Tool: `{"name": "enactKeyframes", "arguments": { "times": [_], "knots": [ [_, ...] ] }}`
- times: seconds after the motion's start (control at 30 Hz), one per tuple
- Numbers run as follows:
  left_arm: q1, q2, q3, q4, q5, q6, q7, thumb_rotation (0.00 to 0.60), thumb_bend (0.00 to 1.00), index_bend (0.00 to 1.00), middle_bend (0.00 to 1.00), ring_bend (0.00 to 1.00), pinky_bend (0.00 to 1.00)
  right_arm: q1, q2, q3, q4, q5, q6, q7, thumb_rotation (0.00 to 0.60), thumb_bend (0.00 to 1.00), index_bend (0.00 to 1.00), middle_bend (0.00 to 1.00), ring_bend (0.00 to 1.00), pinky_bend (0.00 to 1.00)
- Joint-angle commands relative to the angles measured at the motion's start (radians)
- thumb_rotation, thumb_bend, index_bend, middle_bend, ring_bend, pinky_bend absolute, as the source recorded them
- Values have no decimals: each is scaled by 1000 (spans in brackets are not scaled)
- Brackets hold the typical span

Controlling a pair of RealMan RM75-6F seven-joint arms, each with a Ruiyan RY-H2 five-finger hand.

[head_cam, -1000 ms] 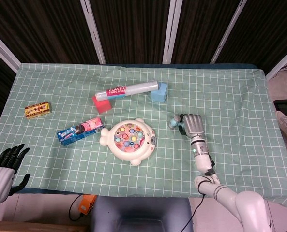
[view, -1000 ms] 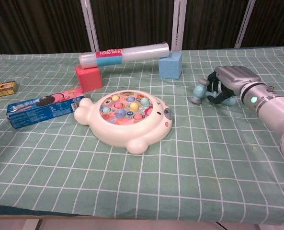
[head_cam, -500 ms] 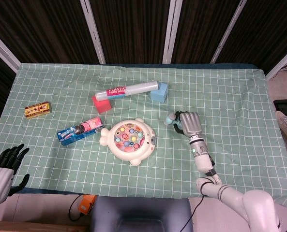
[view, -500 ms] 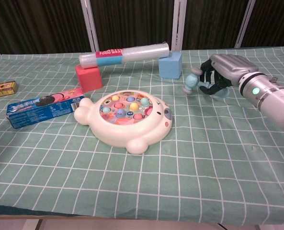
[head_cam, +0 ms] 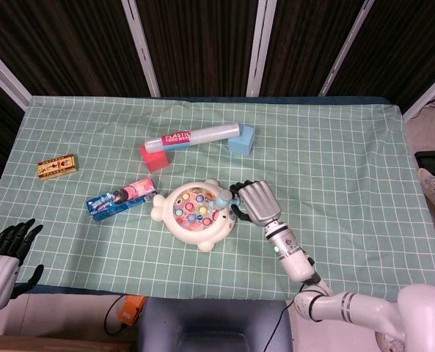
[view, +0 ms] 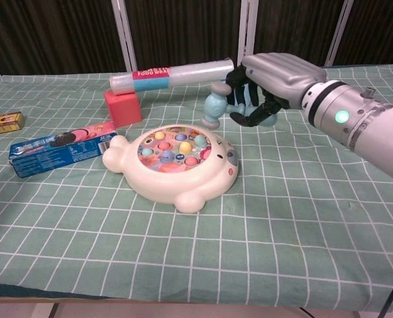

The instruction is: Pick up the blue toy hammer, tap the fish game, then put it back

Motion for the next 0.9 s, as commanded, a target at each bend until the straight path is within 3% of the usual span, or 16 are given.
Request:
{"name": "enactKeyframes", "arguments": {
  "times": [0.03,0.37,0.9],
  "knots": [
    [4,5,0,2,3,9,-10,600,401,0,0,0,87,58,-12,8,-112,46,-5,-239,600,574,995,745,780,795],
    [13,19,3,11,13,29,-51,600,401,0,0,0,87,152,-99,51,-129,218,-2,-491,600,572,995,746,778,794],
    [17,22,4,12,18,34,-57,600,402,0,0,0,88,200,-176,28,-25,249,22,-510,600,572,995,745,777,794]
  ]
}}
